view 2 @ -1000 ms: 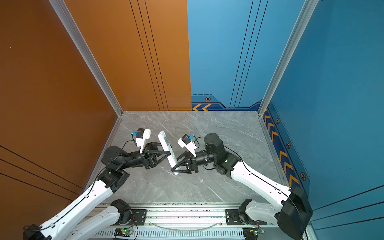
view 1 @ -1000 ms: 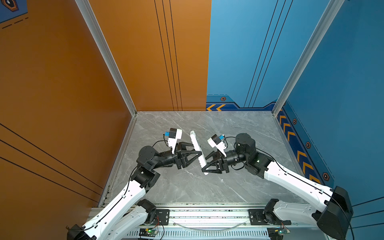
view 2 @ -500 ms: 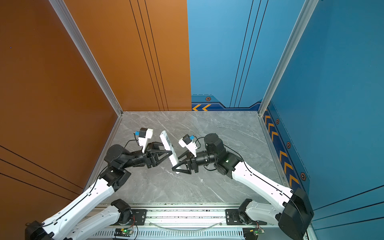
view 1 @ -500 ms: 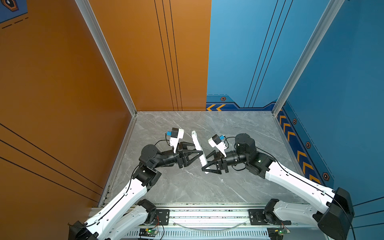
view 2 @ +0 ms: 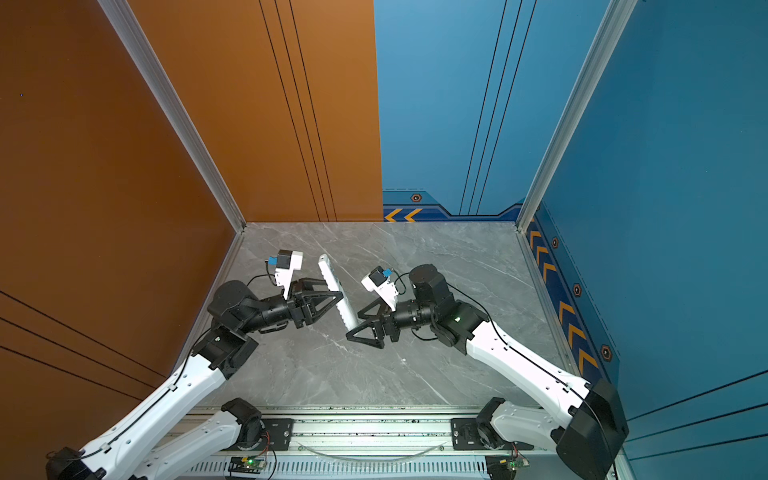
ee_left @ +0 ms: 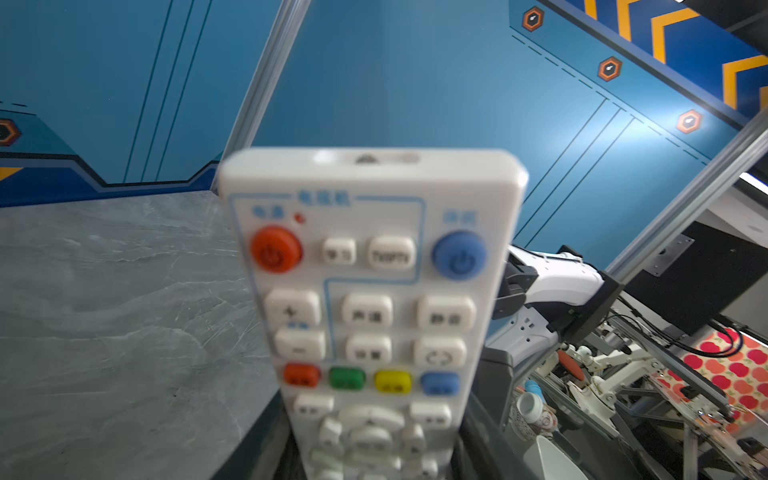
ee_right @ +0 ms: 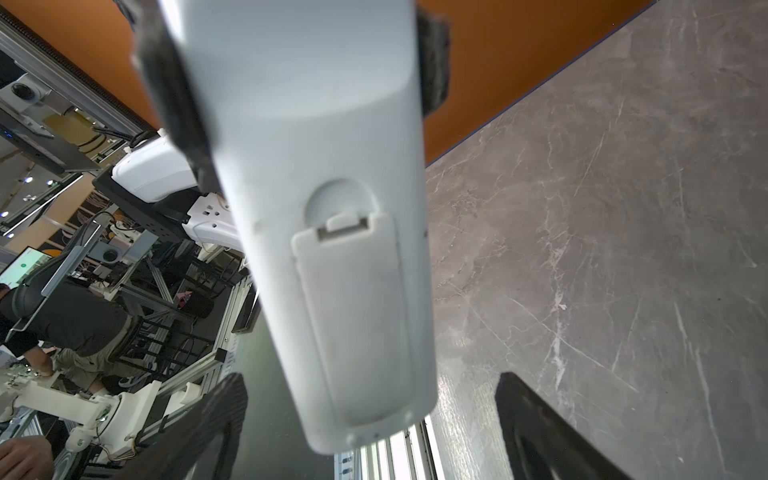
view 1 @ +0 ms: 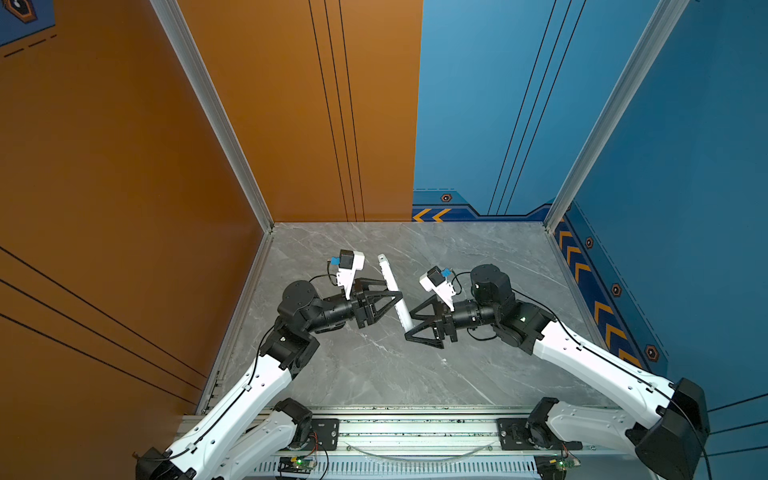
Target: Load the batteries into the remote control
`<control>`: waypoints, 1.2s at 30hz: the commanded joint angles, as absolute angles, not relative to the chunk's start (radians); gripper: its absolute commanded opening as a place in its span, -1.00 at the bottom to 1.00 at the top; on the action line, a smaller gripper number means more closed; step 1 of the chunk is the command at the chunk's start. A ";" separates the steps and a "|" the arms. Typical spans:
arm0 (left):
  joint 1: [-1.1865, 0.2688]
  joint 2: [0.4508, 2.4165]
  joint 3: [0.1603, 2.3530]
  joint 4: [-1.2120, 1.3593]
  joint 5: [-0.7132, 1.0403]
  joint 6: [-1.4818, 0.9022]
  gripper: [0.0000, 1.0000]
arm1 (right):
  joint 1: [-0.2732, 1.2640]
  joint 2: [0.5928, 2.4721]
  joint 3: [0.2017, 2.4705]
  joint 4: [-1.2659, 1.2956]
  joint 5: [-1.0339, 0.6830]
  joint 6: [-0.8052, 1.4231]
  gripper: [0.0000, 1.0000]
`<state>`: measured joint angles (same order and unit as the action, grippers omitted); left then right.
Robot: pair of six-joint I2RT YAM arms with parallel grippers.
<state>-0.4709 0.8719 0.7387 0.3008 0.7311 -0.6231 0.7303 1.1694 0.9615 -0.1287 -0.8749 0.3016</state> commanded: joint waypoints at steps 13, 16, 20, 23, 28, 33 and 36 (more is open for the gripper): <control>-0.464 0.936 0.883 -0.221 0.416 -0.447 -1.00 | 0.636 1.140 1.002 -0.325 -0.736 0.215 0.90; -0.467 0.961 0.919 -0.319 0.357 -0.425 -1.00 | 0.608 1.126 0.988 -0.326 -0.700 0.221 0.91; -0.475 0.983 0.938 -0.360 0.323 -0.417 -1.00 | 0.575 1.115 0.977 -0.346 -0.629 0.223 0.91; -0.485 0.998 0.952 -0.385 0.290 -0.411 -1.00 | 0.572 1.117 0.979 -0.389 -0.545 0.205 0.91; -0.500 1.026 0.975 -0.431 0.220 -0.409 -1.00 | 0.563 1.119 0.969 -0.415 -0.417 0.203 0.93; -0.514 1.076 0.999 -0.485 0.157 -0.410 -1.00 | 0.539 1.133 0.964 -0.428 -0.343 0.224 0.96; -0.520 1.119 1.011 -0.515 0.116 -0.426 -1.00 | 0.531 1.146 0.956 -0.426 -0.333 0.237 0.98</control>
